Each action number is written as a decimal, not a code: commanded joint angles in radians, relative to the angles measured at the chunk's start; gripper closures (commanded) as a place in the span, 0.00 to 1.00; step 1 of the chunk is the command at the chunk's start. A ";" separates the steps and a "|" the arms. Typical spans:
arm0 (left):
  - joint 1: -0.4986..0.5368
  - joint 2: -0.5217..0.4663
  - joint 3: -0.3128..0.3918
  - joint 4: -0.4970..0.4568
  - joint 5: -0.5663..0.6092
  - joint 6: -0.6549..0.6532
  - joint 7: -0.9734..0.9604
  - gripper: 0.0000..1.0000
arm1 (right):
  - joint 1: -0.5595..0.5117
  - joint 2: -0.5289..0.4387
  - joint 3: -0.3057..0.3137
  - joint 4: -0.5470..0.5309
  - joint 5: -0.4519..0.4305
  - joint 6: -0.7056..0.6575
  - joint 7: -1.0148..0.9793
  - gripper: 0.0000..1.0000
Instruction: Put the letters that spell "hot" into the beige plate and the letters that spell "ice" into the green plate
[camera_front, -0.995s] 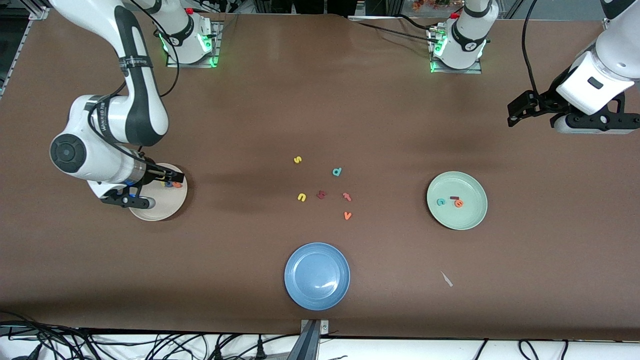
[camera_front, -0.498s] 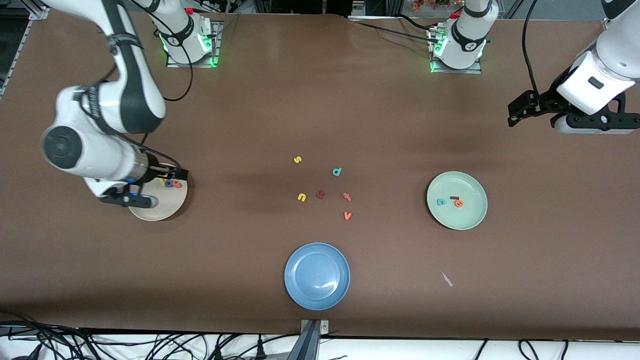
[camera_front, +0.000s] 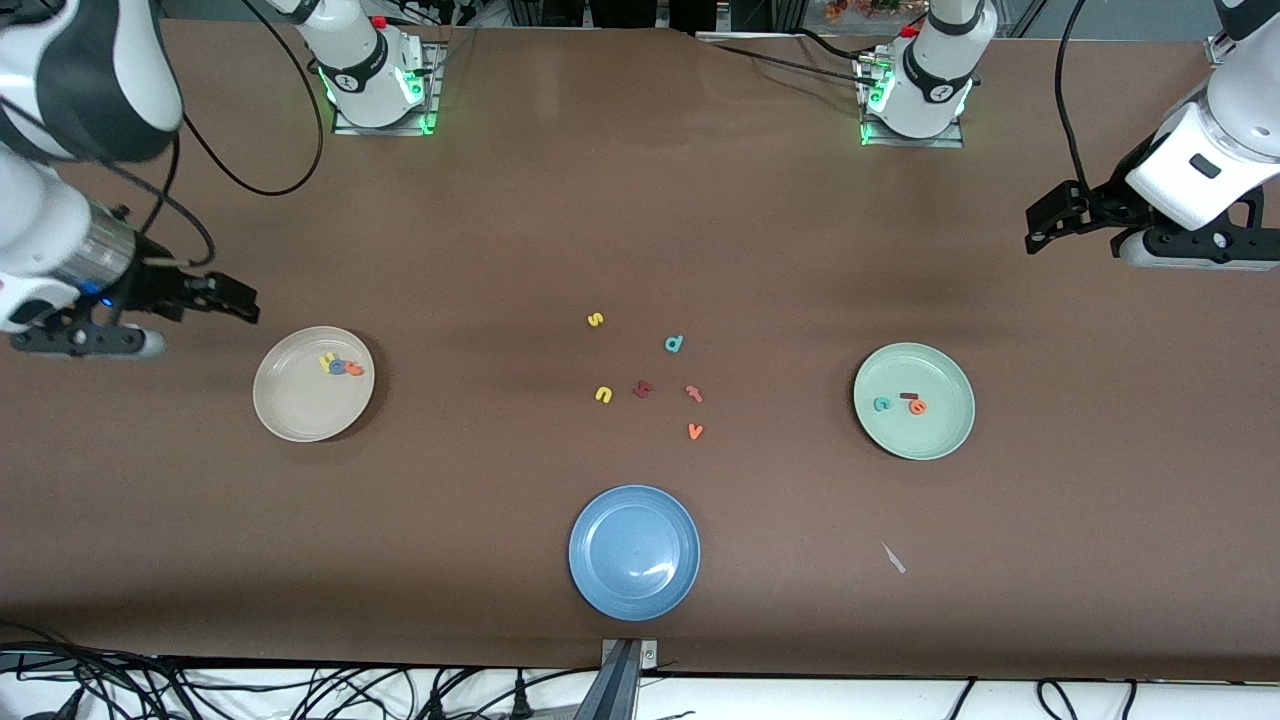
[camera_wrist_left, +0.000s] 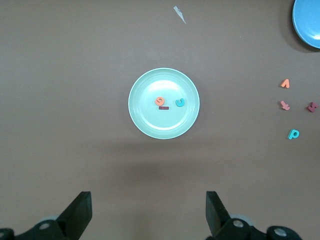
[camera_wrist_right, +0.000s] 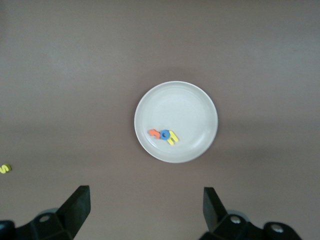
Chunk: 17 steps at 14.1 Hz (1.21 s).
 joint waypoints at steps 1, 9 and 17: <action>0.007 0.010 0.000 0.021 -0.017 -0.017 0.027 0.00 | -0.045 -0.091 0.027 -0.035 -0.031 -0.039 -0.034 0.00; 0.007 0.010 0.000 0.025 -0.017 -0.017 0.025 0.00 | -0.036 -0.116 0.025 -0.032 -0.045 -0.105 -0.084 0.00; 0.007 0.010 0.000 0.023 -0.015 -0.022 0.025 0.00 | -0.028 -0.071 0.004 0.022 -0.022 -0.156 -0.081 0.00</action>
